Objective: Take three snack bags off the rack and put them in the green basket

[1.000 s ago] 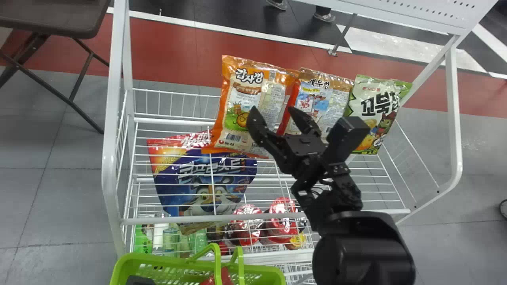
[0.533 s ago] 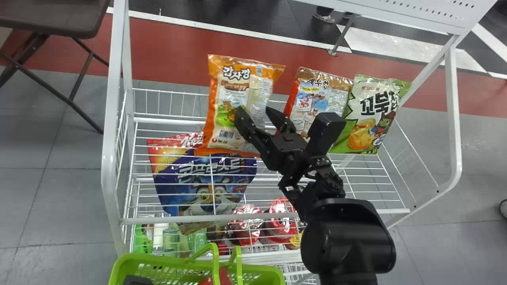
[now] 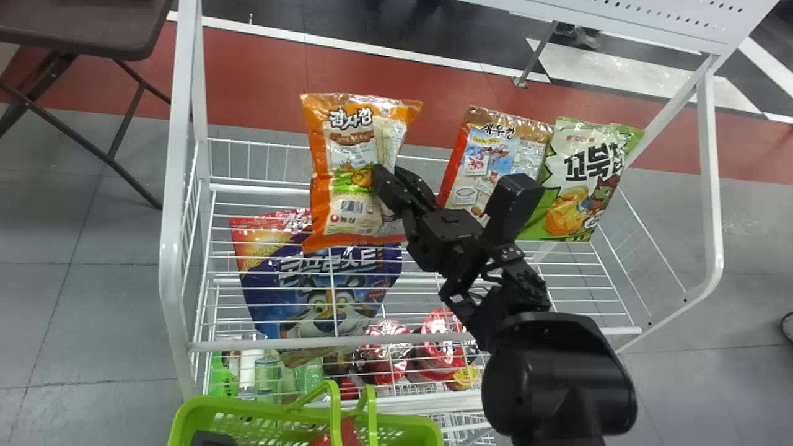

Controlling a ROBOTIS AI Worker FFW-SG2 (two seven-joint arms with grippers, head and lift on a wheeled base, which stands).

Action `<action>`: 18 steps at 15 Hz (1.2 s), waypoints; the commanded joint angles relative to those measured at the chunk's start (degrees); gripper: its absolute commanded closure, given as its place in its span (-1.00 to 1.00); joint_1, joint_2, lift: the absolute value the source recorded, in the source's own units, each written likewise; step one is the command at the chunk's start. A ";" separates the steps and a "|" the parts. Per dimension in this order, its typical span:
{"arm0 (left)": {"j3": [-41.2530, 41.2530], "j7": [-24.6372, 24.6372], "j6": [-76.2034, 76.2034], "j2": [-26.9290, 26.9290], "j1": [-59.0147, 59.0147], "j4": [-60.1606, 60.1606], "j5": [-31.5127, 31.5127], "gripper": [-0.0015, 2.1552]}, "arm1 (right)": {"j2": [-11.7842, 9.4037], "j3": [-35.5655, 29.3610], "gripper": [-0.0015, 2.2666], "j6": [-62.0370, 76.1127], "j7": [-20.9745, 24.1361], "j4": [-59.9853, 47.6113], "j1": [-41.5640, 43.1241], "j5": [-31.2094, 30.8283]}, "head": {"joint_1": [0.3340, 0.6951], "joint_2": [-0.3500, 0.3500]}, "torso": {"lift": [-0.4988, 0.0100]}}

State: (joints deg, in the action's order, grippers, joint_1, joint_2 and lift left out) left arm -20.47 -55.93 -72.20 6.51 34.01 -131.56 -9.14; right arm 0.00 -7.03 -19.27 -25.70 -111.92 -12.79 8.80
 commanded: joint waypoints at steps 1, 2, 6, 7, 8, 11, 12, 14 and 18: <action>0.25 -0.06 0.17 0.08 0.00 -0.19 0.00 0.36 | 0.05 -1.58 0.96 -4.42 -1.37 -7.96 -4.00 0.51 | 1.00 -1.00 | 0.86; 0.52 -0.14 0.17 0.08 0.00 -0.19 0.09 0.36 | 0.05 -2.63 0.96 -6.89 -2.43 -11.21 -5.76 0.87 | 1.00 -1.00 | 0.86; 0.87 -0.23 0.17 -0.09 0.00 -0.46 0.09 0.36 | 0.05 -11.60 0.96 -19.72 -7.26 -26.59 -14.46 7.54 | 1.00 -1.00 | 0.86; 0.87 -0.23 0.34 -0.27 -0.18 -0.46 0.09 0.36 | 0.05 -15.03 0.96 -23.76 -9.02 -30.02 -16.83 9.83 | 1.00 -1.00 | 0.86; 0.96 -0.06 0.52 -0.36 -0.26 -0.46 0.09 0.36 | 0.05 -18.37 0.96 -26.75 -10.78 -32.48 -18.94 12.03 | 1.00 -1.00 | 0.86; 1.22 0.21 0.69 -0.62 -0.35 -0.37 0.00 0.36 | 0.05 -27.68 0.96 -39.41 -17.19 -36.44 -22.28 16.60 | 1.00 -1.00 | 0.86; 1.22 0.38 1.05 -0.62 -0.35 -0.28 0.09 0.36 | 0.05 -29.97 0.96 -45.73 -19.30 -37.32 -22.37 16.77 | 1.00 -1.00 | 0.86; 1.13 0.47 1.92 -0.97 -0.26 -0.19 0.00 0.36 | 0.05 -32.60 0.96 -55.05 -21.94 -37.32 -22.81 16.69 | 1.00 -1.00 | 0.86; 1.22 0.38 2.28 -1.15 -0.18 -0.37 0.09 0.36 | -0.18 -31.73 0.96 -65.07 -26.25 -34.41 -25.62 14.31 | 1.00 -1.00 | 0.86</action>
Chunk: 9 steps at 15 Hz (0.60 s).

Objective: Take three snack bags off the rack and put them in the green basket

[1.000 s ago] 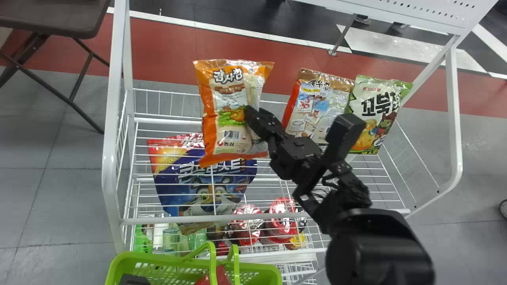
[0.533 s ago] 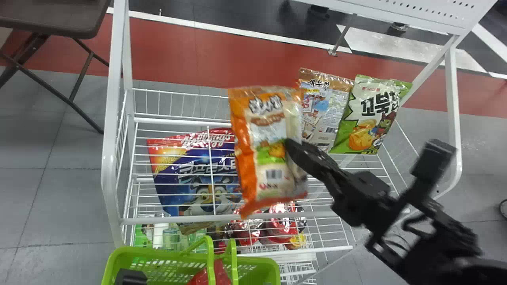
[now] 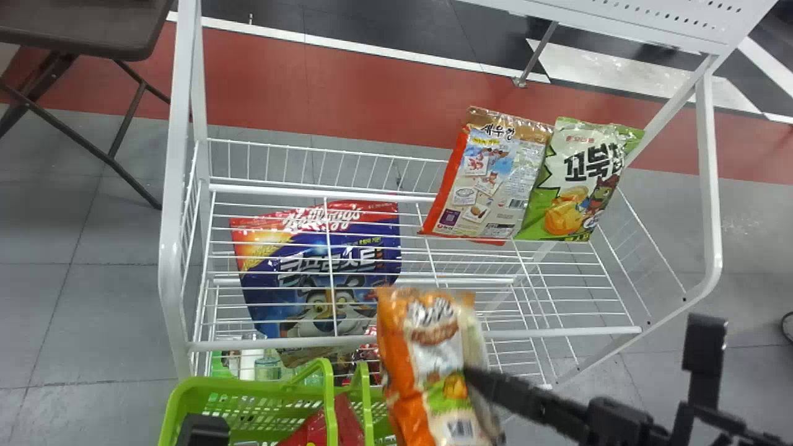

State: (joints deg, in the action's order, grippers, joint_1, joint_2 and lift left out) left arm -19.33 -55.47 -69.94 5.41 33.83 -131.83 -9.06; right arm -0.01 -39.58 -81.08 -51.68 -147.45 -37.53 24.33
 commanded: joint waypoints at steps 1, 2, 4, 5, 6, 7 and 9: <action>0.08 -0.08 0.37 -0.05 0.01 -0.18 0.01 0.36 | -1.13 2.66 0.96 -4.14 -0.27 2.34 -1.58 -3.41 | 1.00 -1.00 | 0.86; 0.17 -0.17 0.72 0.04 0.01 -0.18 0.01 0.36 | -2.10 5.21 0.96 -4.66 -0.18 3.84 -1.93 -6.40 | 1.00 -1.00 | 0.86; 0.43 -0.61 1.43 0.04 0.09 -0.44 0.01 0.36 | -4.47 13.12 0.96 -3.96 0.17 8.85 -2.02 -13.35 | 1.00 -1.00 | 0.86; 0.43 -0.69 1.43 0.04 0.09 -0.44 0.01 0.36 | -5.00 16.46 0.96 -2.55 0.96 10.69 -2.02 -15.37 | 1.00 -1.00 | 0.86; 0.34 -0.69 1.25 0.04 0.09 -0.44 0.01 0.36 | -5.70 20.16 0.96 0.08 2.46 12.28 -2.02 -17.12 | 1.00 -1.00 | 0.86; 0.08 -0.61 1.25 0.04 0.45 -0.71 0.01 0.36 | -6.06 23.23 0.96 2.72 4.57 13.07 -1.93 -18.71 | 1.00 -1.00 | 0.86; -0.62 -0.17 1.25 -0.05 1.50 -1.94 1.06 0.36 | -6.41 26.92 0.96 8.52 7.29 15.00 -0.97 -20.82 | 1.00 -1.00 | 0.86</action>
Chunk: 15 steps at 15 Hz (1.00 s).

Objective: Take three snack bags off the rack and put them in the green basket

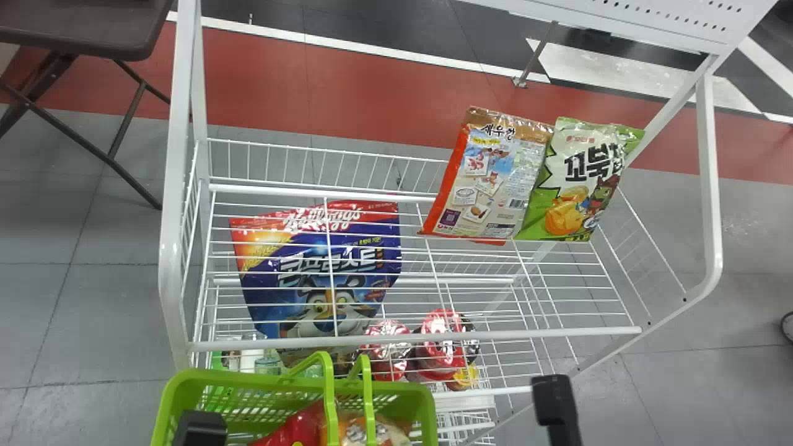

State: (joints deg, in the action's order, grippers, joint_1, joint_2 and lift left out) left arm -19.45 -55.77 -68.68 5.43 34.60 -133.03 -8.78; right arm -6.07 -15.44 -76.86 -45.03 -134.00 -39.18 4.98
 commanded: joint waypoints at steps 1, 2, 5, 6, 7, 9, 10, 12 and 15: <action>-0.94 0.32 -0.01 -0.07 1.17 -1.26 1.31 0.36 | -0.25 4.01 0.96 7.99 1.00 3.14 1.30 -1.46 | 1.00 -1.00 | 0.86; -1.12 0.49 -0.01 -0.07 1.35 -1.35 1.40 0.36 | -0.25 5.24 0.96 11.16 2.05 4.28 1.39 -1.46 | 1.00 -1.00 | 0.86; -1.29 0.49 -0.71 -0.42 1.44 -1.35 1.93 0.36 | -0.25 9.29 0.96 23.29 4.16 8.32 1.57 0.29 | 1.00 -1.00 | 0.86; -1.73 0.67 -0.89 -0.60 1.17 -1.35 2.28 0.36 | -0.25 9.81 0.96 23.46 3.11 8.14 1.22 2.67 | 1.00 -1.00 | 0.86; -1.91 0.93 -1.06 -0.60 0.91 -1.26 2.28 0.36 | -0.25 10.08 0.96 23.11 1.52 7.53 0.86 4.25 | 1.00 -1.00 | 0.86; -1.91 0.93 -1.24 -0.60 0.82 -1.17 2.28 0.36 | -0.34 10.34 0.94 16.96 -2.43 5.68 0.60 4.95 | 1.00 -1.00 | 0.86; -1.91 0.93 -1.24 -0.60 0.82 -1.26 2.28 0.36 | -0.69 10.34 0.76 15.73 -3.13 5.24 0.60 4.86 | 1.00 -1.00 | 0.86; -1.91 0.93 -1.24 -0.51 0.82 -1.35 2.28 0.36 | -0.69 8.50 -0.39 15.90 -3.05 5.16 0.60 4.95 | 1.00 -1.00 | 0.86; -1.82 0.93 -1.24 -0.42 0.82 -1.35 2.19 0.36 | -0.25 3.31 -1.00 15.55 -2.78 2.17 -0.10 4.95 | 1.00 -1.00 | 0.86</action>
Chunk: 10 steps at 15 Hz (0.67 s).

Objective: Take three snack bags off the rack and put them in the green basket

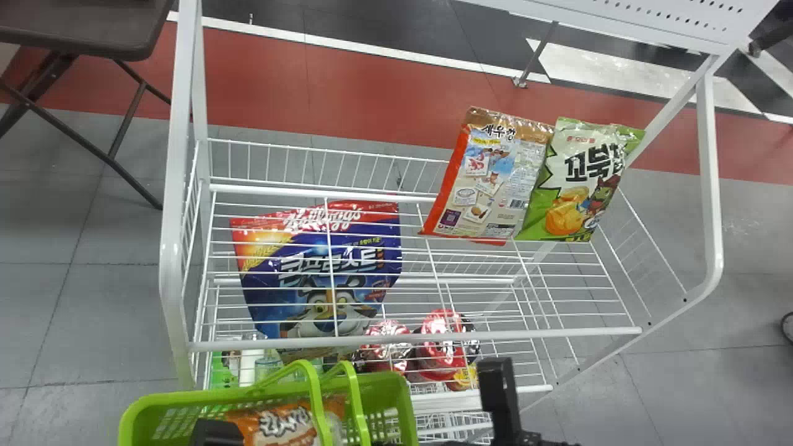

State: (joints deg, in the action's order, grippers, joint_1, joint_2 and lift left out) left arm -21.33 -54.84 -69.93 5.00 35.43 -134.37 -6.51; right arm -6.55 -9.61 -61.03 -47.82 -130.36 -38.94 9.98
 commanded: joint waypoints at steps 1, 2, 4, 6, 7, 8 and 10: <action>0.06 0.00 -0.17 0.10 0.07 -0.02 -0.09 0.36 | 0.57 -4.54 -0.96 -0.63 0.18 -2.44 -0.35 -0.04 | 1.00 -1.00 | 0.86; 0.06 0.00 -0.35 0.10 0.07 -0.11 -0.09 0.36 | 1.18 -6.92 -0.96 -0.63 0.18 -3.06 -0.43 -0.04 | 1.00 -1.00 | 0.86; -0.03 0.00 -0.70 0.10 0.07 -0.11 0.00 0.36 | 1.71 -11.93 -0.96 -0.28 -0.08 -4.29 -0.35 3.56 | 1.00 -1.00 | 0.86; -0.12 0.09 -1.05 0.01 0.07 -0.11 0.00 0.36 | 3.47 -16.41 -0.96 3.94 -0.44 -5.26 0.62 6.90 | 1.00 -1.00 | 0.86; -0.29 0.09 -1.05 0.01 0.07 -0.02 0.00 0.36 | 4.79 -17.64 -0.96 8.68 -0.35 -5.26 1.59 7.34 | 1.00 -1.00 | 0.86; -0.38 0.18 -1.05 -0.08 0.16 -0.02 0.00 0.36 | 6.02 -18.08 -0.96 13.96 0.18 -5.17 2.73 7.34 | 1.00 -1.00 | 0.86; -0.56 0.35 -1.05 -0.17 0.43 -0.02 0.00 0.36 | 6.60 -17.20 -0.96 25.56 4.75 -4.20 4.66 7.34 | 1.00 -1.00 | 0.86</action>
State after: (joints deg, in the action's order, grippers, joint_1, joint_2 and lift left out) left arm -21.73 -54.56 -70.97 4.93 35.70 -134.40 -6.51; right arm -0.39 -27.24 -42.65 -44.41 -135.19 -35.59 17.26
